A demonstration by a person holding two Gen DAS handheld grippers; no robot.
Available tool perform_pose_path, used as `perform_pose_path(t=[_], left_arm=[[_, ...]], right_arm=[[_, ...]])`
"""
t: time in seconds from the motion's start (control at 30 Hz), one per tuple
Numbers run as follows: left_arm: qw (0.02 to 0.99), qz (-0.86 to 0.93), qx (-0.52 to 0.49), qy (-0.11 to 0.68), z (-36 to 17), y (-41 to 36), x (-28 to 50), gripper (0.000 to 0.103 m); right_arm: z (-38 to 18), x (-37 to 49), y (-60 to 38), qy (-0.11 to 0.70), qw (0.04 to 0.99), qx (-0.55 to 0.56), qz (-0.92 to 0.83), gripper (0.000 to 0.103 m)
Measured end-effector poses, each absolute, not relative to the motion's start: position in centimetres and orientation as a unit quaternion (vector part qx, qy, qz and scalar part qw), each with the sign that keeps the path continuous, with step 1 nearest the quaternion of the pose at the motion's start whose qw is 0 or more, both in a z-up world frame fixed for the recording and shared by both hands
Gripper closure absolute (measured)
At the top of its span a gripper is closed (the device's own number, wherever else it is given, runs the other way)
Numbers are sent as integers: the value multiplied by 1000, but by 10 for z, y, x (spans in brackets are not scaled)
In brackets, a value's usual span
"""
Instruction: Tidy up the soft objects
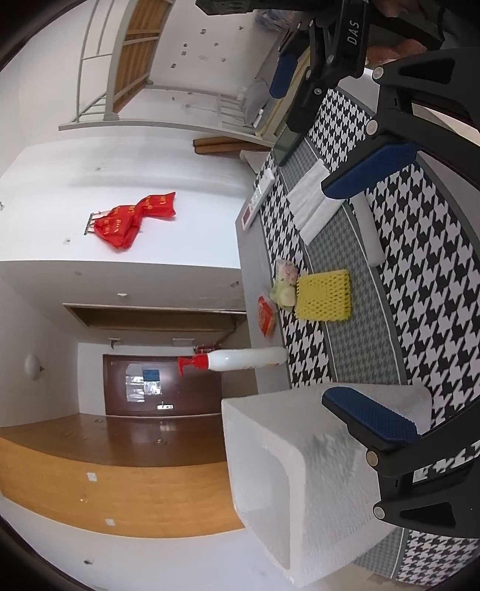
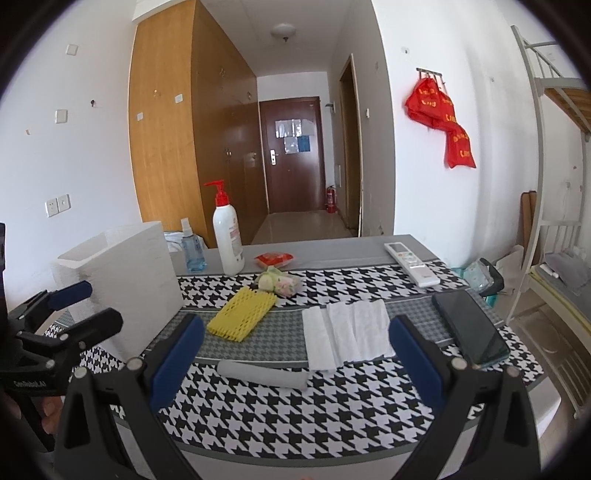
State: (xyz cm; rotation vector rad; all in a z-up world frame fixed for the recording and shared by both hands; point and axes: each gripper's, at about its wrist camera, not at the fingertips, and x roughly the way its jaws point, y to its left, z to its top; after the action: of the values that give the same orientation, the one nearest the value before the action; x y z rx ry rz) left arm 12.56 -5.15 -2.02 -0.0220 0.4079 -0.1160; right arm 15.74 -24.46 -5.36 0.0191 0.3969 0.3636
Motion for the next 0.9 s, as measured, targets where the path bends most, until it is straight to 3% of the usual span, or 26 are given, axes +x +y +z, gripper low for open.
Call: perform_pose_path(t=[0.9], left_arm=[[961, -7, -2, 276, -47, -72, 206, 1]], right_arm=[[-65, 244, -249, 265, 933, -18, 244, 2]])
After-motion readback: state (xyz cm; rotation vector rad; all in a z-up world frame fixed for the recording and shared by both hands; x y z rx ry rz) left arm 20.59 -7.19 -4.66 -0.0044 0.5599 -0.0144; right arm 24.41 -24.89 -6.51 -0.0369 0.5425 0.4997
